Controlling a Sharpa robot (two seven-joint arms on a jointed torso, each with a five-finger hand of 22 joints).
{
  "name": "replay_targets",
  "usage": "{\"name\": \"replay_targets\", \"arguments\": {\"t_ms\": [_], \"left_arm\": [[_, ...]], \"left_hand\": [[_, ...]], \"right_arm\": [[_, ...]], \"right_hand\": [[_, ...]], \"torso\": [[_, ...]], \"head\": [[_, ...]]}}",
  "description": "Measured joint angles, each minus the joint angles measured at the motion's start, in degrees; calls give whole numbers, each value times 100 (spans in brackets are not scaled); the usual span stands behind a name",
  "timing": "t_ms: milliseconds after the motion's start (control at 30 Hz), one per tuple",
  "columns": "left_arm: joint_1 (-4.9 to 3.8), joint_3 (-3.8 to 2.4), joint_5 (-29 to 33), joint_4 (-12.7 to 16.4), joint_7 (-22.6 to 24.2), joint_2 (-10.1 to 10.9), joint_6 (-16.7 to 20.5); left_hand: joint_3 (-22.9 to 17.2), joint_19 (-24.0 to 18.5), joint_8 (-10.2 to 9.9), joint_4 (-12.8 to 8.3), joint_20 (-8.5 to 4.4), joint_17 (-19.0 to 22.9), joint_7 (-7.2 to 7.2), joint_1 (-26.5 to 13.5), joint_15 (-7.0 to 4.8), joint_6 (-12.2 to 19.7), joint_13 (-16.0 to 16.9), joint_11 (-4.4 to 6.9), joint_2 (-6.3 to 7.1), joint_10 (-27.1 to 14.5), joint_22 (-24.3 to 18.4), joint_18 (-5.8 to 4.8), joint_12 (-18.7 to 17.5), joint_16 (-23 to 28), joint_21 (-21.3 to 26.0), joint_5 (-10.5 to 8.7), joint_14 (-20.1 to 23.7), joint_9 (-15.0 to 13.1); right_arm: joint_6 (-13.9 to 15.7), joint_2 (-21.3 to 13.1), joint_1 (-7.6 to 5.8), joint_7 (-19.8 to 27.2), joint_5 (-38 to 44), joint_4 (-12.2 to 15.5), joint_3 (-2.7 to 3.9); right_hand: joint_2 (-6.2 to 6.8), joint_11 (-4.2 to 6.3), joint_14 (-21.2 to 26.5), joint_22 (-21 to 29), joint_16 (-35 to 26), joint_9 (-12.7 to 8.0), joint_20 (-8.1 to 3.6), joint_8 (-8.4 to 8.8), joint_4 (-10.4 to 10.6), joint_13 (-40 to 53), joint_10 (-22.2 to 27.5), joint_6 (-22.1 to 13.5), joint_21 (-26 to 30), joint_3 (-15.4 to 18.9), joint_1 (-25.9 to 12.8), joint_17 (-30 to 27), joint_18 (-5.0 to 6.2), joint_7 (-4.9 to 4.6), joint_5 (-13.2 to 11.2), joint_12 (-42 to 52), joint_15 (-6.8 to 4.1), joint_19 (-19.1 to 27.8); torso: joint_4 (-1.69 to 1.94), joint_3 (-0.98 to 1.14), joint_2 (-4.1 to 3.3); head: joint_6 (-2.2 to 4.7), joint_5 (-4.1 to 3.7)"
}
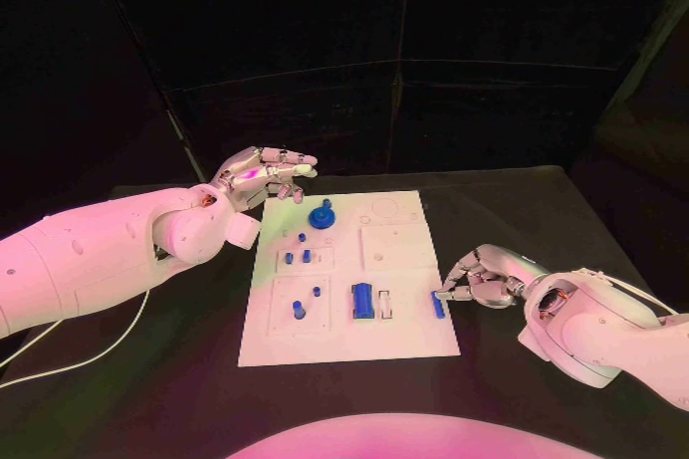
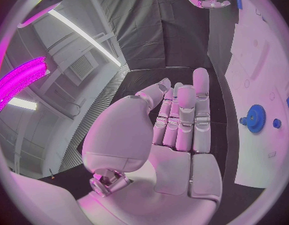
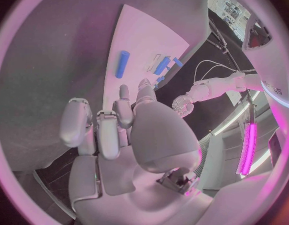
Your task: Assemble the parts on the task board
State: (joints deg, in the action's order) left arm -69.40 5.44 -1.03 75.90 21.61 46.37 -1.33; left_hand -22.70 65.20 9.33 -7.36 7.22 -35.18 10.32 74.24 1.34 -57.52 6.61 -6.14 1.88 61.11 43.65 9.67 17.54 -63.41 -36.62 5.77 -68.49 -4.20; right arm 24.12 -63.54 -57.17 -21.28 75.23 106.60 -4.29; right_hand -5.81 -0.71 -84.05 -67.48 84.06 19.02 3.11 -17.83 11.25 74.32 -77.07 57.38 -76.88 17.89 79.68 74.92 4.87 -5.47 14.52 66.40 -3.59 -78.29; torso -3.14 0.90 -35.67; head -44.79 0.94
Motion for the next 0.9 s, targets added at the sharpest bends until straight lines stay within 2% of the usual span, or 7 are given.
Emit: {"name": "replay_targets", "arguments": {"t_ms": [67,167,433,900], "left_arm": [[0,3,0,0,0,0,0],[0,7,0,5,0,-6,0],[0,12,0,10,-1,-7,-1],[1,15,-1,7,-1,-4,-8]], "left_hand": [[0,0,0,0,0,0,0,0,0,0,0,0,0,0,0,0,0,0,0,0,0,0],[0,0,0,0,0,0,0,0,0,0,0,0,0,0,0,0,0,0,0,0,0,0],[0,0,0,0,0,-1,0,0,0,0,0,0,0,0,1,0,0,0,0,0,0,0],[0,0,0,0,0,-1,0,0,0,0,-1,0,0,0,1,0,0,0,0,0,0,0]], "right_arm": [[-32,-4,-1,-50,1,-3,-1],[-93,53,1,-169,33,-36,-4],[-151,305,8,-583,345,-216,-7],[-296,544,20,-1000,715,-335,-10]], "right_hand": [[62,-22,13,84,-57,-11,25,31,32,-455,118,-60,63,54,-62,0,0,-16,-9,-152,13,51],[84,-31,9,114,-59,-11,24,31,20,-566,145,-62,63,73,-84,0,1,-15,-22,-207,34,51],[114,-30,0,-92,14,-11,37,54,36,-218,-106,-62,-28,89,-51,-1,2,-15,84,220,42,-26],[121,-21,0,-127,14,-2,37,54,36,-150,-114,-47,-28,88,-44,-1,1,0,84,285,42,-26]], "torso": [[-8,2,0],[-13,5,0],[-12,8,-1],[-1,4,-3]], "head": [[4,-13],[7,-44],[1,-76],[-23,-103]]}}
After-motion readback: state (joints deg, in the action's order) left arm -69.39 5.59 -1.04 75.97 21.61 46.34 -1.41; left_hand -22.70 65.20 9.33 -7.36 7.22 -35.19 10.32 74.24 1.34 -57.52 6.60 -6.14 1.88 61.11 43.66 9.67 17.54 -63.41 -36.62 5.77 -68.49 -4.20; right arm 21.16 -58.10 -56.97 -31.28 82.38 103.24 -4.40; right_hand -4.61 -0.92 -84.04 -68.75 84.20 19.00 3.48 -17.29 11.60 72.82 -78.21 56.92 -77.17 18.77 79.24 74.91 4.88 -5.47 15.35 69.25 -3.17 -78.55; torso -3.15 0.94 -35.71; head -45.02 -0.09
